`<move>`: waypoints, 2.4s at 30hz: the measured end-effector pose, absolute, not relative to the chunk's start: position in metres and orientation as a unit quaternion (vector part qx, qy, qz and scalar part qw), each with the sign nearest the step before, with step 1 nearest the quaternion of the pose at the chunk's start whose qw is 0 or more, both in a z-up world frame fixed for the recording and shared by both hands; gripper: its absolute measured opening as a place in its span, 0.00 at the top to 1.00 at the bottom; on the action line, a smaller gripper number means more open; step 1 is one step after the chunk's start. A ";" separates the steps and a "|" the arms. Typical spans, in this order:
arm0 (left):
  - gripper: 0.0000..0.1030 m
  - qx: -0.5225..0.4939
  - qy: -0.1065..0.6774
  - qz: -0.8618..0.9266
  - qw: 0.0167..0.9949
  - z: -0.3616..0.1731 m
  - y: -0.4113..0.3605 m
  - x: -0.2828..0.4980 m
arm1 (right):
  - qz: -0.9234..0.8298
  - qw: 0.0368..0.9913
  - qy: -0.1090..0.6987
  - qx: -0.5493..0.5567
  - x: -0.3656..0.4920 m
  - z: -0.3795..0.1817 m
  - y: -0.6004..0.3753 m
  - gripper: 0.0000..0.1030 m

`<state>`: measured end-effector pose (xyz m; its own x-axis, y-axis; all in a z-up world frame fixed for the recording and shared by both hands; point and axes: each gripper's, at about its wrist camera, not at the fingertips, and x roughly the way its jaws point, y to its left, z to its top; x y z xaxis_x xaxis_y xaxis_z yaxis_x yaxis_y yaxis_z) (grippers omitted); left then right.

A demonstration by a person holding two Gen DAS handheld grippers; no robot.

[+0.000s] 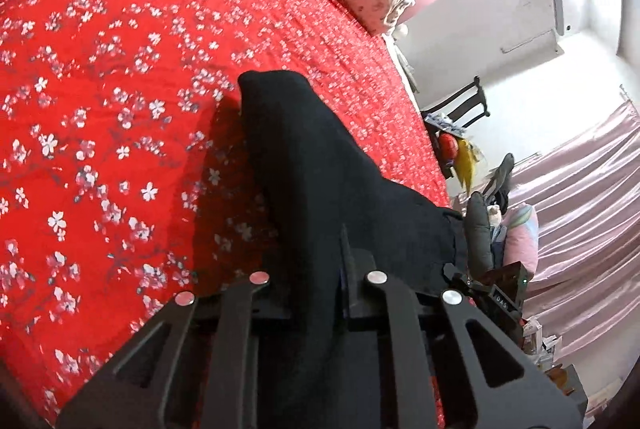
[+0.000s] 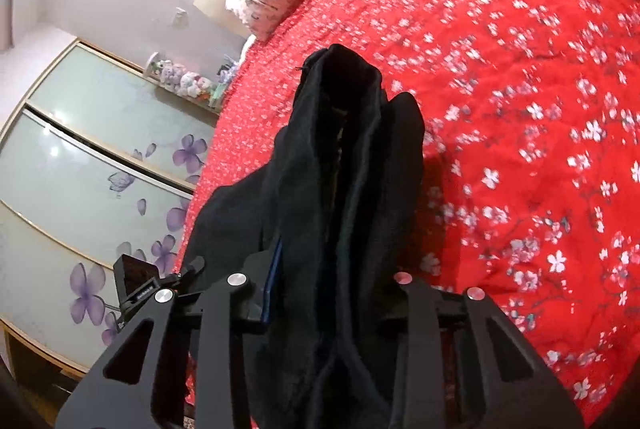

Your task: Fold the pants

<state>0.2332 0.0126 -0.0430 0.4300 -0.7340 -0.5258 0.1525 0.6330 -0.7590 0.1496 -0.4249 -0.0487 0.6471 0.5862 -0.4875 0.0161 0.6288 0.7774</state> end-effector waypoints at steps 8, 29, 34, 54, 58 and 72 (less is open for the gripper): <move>0.87 -0.324 0.417 -0.291 0.798 -0.020 0.016 0.222 | 0.199 0.826 0.346 0.398 0.155 -0.031 -0.418 0.68; 0.87 -0.313 0.378 -0.254 0.833 -0.018 0.018 0.231 | 0.192 0.843 0.328 0.382 0.190 -0.033 -0.419 0.69; 0.86 -0.305 0.405 -0.216 0.835 -0.046 0.018 0.244 | 0.150 0.825 0.355 0.414 0.198 -0.072 -0.432 0.69; 0.22 -0.250 0.326 -0.209 0.887 0.014 0.014 0.192 | 0.147 0.895 0.296 0.300 0.154 0.007 -0.406 0.22; 0.20 -0.224 0.382 -0.236 0.865 -0.005 -0.020 0.200 | 0.177 0.837 0.374 0.358 0.172 -0.024 -0.398 0.19; 0.15 -0.322 0.382 -0.214 0.840 -0.028 0.003 0.226 | 0.185 0.846 0.296 0.402 0.180 -0.015 -0.426 0.11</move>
<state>0.2261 0.0034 -0.0283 0.6173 -0.6044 -0.5037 0.1135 0.7019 -0.7031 0.1798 -0.4263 -0.0151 0.7563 0.5512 -0.3524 -0.0752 0.6084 0.7901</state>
